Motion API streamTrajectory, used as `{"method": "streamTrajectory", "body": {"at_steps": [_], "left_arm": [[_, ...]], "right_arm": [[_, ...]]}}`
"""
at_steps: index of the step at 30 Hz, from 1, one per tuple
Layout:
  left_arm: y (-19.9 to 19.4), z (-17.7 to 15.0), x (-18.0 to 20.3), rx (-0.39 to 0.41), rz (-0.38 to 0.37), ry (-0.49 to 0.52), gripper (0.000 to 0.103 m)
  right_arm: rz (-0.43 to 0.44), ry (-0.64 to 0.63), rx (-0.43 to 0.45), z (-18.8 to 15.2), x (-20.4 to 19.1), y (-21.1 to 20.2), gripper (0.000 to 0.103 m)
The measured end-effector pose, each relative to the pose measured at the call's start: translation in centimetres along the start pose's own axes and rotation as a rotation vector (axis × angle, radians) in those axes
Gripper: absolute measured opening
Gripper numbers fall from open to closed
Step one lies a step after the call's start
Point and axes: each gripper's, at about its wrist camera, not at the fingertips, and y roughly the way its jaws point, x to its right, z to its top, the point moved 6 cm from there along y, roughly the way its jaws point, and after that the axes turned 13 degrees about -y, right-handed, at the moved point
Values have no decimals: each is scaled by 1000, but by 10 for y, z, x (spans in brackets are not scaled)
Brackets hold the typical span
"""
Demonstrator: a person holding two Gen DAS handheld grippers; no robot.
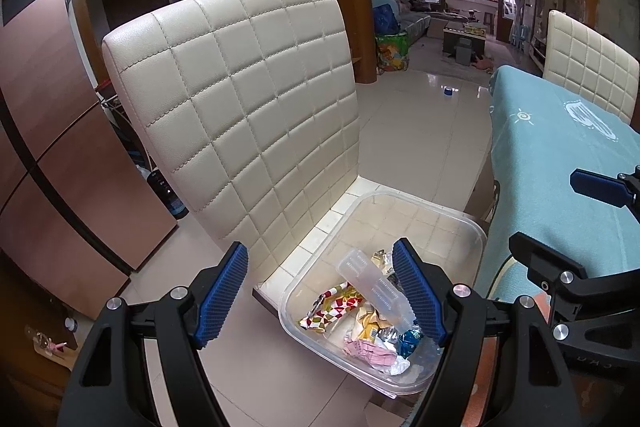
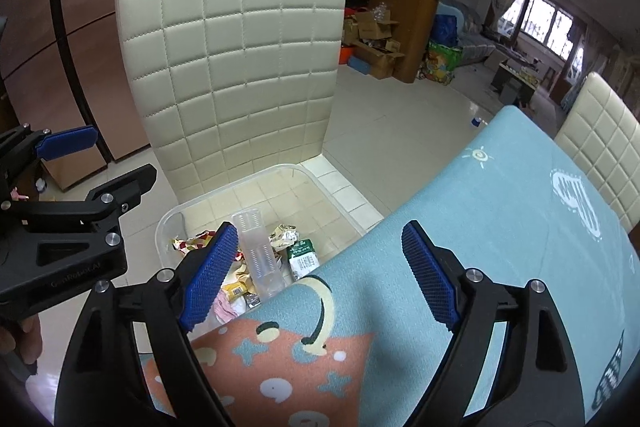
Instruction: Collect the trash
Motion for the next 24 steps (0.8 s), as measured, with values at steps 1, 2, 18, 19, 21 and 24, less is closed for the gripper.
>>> {"method": "streamTrajectory", "body": {"at_steps": [1, 2, 18, 19, 21, 24], "left_arm": [[-1, -1, 1, -1, -3, -3, 73], [-2, -1, 1, -1, -7, -6, 73], [-62, 6, 34, 52, -174, -60, 73], [-70, 6, 39, 51, -187, -59, 73], [-81, 7, 48, 44, -214, -51, 73], [-96, 7, 57, 77, -203, -19, 74]], "right_arm": [[0, 13, 1, -2, 2, -2, 93], [1, 22, 5, -3, 3, -4, 95], [-186, 162, 66, -24, 40, -96, 99], [-208, 166, 75, -24, 42, -104, 99], [-247, 179, 88, -28, 47, -119, 99], [-292, 223, 87, -38, 56, -138, 99]]}}
